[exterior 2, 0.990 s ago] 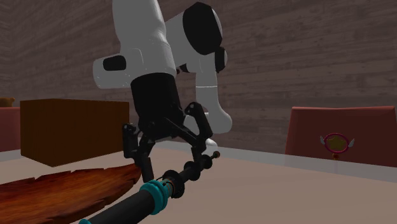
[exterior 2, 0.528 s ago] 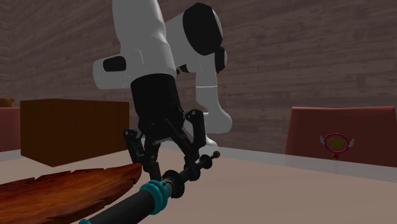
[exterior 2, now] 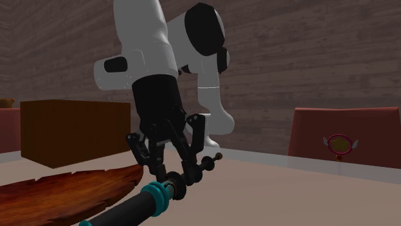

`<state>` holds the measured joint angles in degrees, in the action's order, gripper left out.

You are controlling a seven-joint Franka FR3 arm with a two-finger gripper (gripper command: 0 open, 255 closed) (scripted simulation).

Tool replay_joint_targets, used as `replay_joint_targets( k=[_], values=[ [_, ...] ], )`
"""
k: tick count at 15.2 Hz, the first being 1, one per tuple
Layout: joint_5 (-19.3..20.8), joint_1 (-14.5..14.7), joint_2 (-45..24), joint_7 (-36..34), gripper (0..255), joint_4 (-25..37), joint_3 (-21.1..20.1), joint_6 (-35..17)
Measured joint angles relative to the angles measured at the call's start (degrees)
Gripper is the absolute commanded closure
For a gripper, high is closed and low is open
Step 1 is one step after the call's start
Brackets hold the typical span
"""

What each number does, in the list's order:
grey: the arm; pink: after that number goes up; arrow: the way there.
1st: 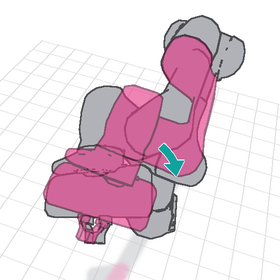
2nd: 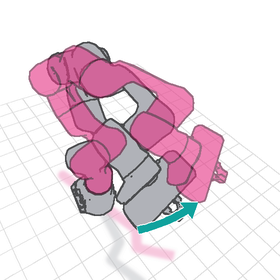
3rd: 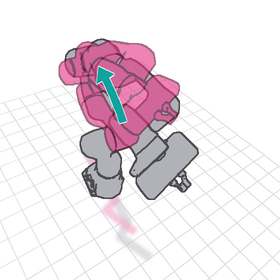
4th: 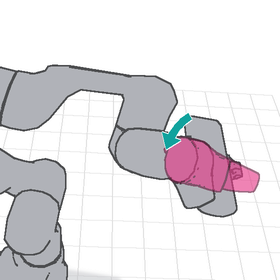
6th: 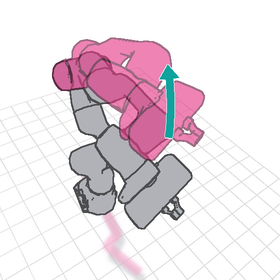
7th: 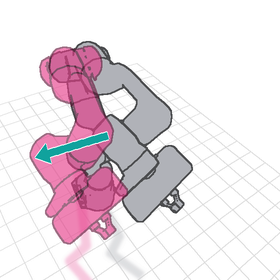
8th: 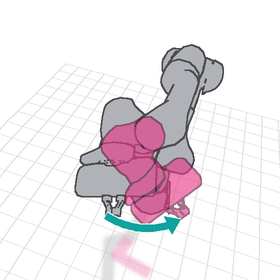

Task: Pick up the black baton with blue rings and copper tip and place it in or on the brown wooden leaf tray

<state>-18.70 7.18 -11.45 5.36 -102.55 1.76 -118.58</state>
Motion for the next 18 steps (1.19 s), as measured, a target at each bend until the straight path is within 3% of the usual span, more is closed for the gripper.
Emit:
replay_joint_targets(
  k=[18],
  values=[
    [1.5,-0.2,1.87,-3.39,255,9.76,0.3,11.19]
  ],
)
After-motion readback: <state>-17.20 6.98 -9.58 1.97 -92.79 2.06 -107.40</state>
